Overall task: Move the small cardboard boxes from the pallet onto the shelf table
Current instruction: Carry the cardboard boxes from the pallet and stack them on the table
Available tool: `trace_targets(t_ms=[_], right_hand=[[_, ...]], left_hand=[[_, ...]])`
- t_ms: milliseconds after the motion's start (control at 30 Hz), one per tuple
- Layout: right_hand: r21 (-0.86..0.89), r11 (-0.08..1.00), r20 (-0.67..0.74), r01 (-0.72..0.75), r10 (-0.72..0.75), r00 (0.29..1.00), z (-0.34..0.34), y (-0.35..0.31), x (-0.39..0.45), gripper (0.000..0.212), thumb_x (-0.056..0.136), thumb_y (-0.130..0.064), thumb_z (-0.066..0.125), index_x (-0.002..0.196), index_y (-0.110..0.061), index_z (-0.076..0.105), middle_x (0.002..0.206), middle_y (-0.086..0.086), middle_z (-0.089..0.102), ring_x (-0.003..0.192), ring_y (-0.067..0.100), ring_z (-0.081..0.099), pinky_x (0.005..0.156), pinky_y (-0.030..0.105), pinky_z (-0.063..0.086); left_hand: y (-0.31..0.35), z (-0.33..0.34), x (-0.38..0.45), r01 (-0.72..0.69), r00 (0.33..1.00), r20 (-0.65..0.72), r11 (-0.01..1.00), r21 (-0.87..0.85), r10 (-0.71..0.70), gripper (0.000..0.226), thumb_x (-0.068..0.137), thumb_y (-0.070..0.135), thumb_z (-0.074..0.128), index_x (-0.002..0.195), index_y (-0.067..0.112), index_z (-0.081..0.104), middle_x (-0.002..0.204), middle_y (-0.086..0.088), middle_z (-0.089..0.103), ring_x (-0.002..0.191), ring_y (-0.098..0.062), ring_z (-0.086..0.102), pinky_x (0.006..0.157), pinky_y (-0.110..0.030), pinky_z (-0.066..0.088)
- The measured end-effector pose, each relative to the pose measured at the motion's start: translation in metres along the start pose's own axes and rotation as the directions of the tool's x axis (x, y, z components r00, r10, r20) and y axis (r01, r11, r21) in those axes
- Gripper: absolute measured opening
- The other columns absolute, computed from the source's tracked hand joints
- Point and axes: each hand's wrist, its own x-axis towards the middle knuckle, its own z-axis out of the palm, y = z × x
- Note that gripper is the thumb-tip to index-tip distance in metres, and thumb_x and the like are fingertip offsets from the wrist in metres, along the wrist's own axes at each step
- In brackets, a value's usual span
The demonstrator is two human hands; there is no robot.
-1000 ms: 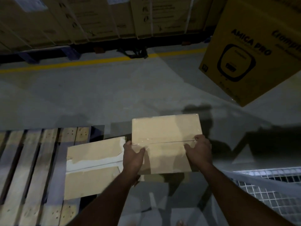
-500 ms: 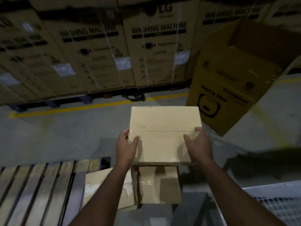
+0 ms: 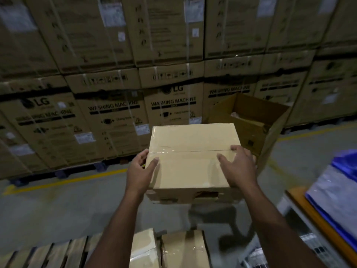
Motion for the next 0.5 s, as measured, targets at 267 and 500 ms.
trace_targets(t_ms=[267, 500], right_hand=[[-0.016, 0.999, -0.151, 0.039, -0.041, 0.988, -0.104, -0.016, -0.114, 0.056, 0.091, -0.049, 0.064, 0.138, -0.02, 0.054, 0.143, 0.008, 0.049, 0.132, 0.028, 0.039, 0.106, 0.041, 0.035], [0.091, 0.996, -0.237, -0.005, 0.027, 0.971, -0.187, 0.009, -0.214, 0.05, 0.092, -0.047, 0.065, 0.135, -0.024, 0.059, 0.134, 0.001, 0.059, 0.117, 0.017, 0.054, 0.087, 0.032, 0.048]], left_hand=[[0.071, -0.05, -0.08, -0.034, 0.981, 0.175, 0.967, -0.253, 0.081, 0.05, 0.096, 0.031, 0.068, 0.142, 0.016, 0.056, 0.126, -0.002, 0.069, 0.11, -0.019, 0.069, 0.09, -0.041, 0.059], [0.107, -0.072, -0.135, -0.109, 0.929, 0.317, 0.958, -0.264, 0.193, 0.04, 0.093, 0.045, 0.068, 0.125, 0.021, 0.071, 0.118, -0.001, 0.074, 0.109, -0.023, 0.07, 0.079, -0.036, 0.057]])
